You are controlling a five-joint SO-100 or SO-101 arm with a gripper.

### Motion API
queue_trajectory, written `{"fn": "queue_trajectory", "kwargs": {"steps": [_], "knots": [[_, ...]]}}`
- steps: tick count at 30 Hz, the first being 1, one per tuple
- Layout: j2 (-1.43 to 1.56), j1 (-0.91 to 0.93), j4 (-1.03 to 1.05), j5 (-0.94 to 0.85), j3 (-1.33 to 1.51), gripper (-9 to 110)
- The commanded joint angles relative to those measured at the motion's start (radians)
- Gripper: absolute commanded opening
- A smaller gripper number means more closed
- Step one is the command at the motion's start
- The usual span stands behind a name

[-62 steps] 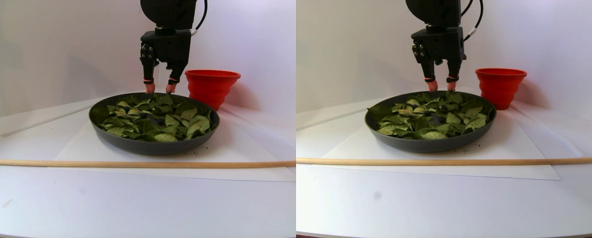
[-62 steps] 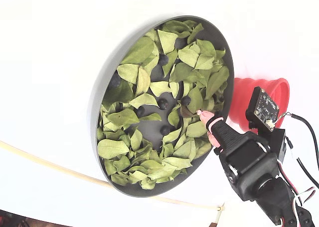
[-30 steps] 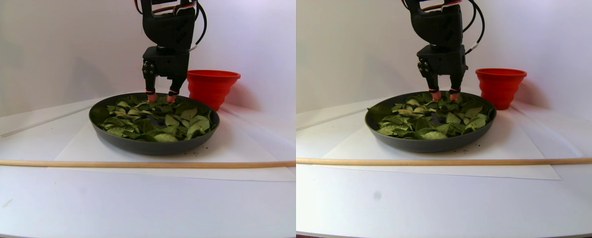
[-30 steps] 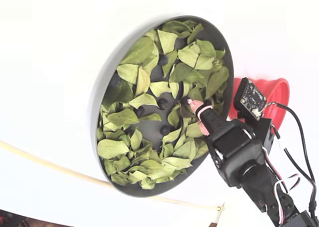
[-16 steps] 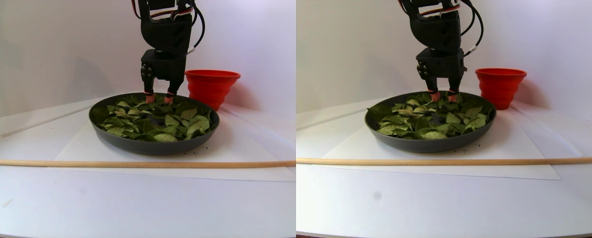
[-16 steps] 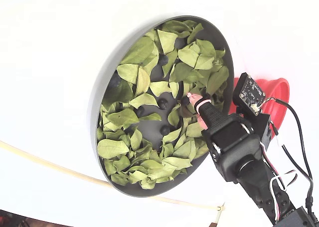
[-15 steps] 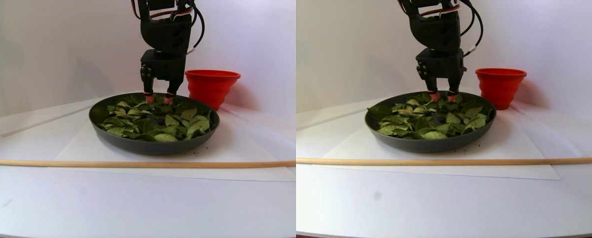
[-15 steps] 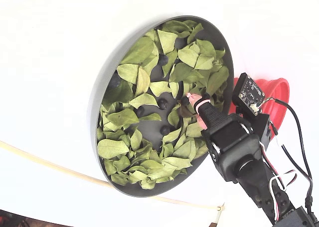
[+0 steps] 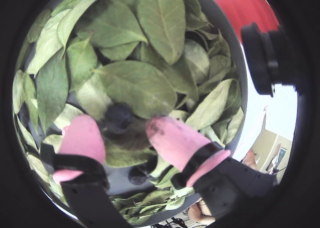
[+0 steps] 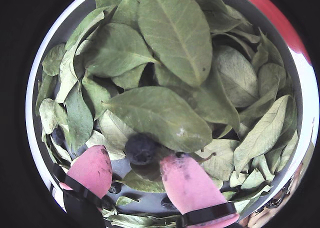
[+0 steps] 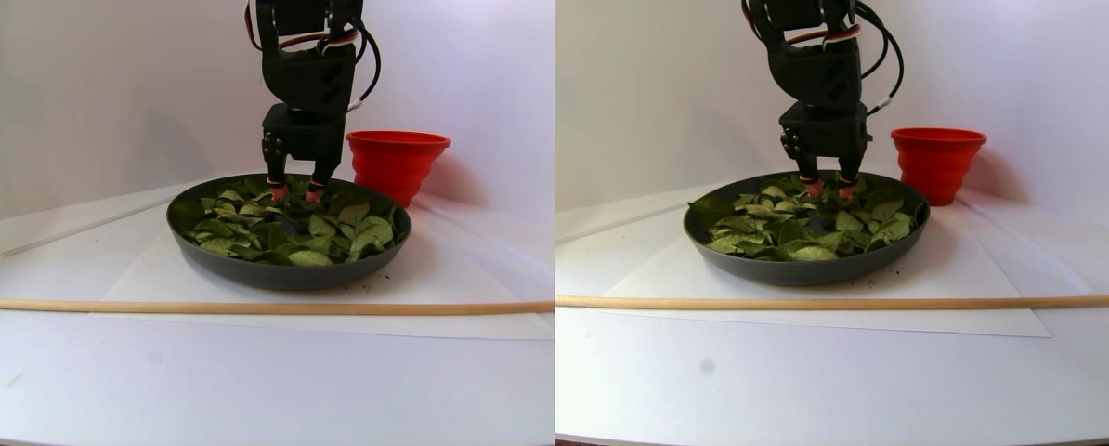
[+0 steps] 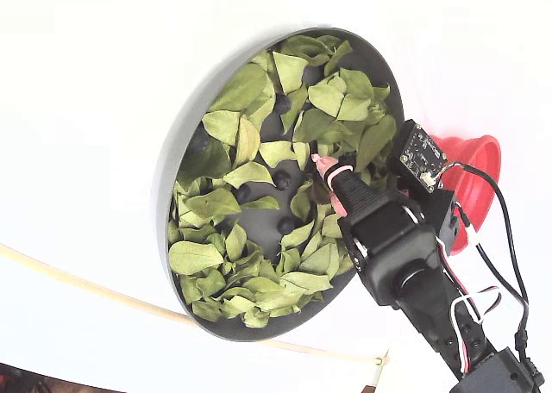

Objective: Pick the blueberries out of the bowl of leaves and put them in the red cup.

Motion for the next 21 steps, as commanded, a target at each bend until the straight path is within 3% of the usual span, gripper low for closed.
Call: {"fn": "queue_trajectory", "kwargs": {"steps": [1, 21], "knots": [[0.018, 0.026, -0.023, 0.000, -0.046, 18], [-0.025, 0.029, -0.067, 0.025, -0.040, 18]]}}
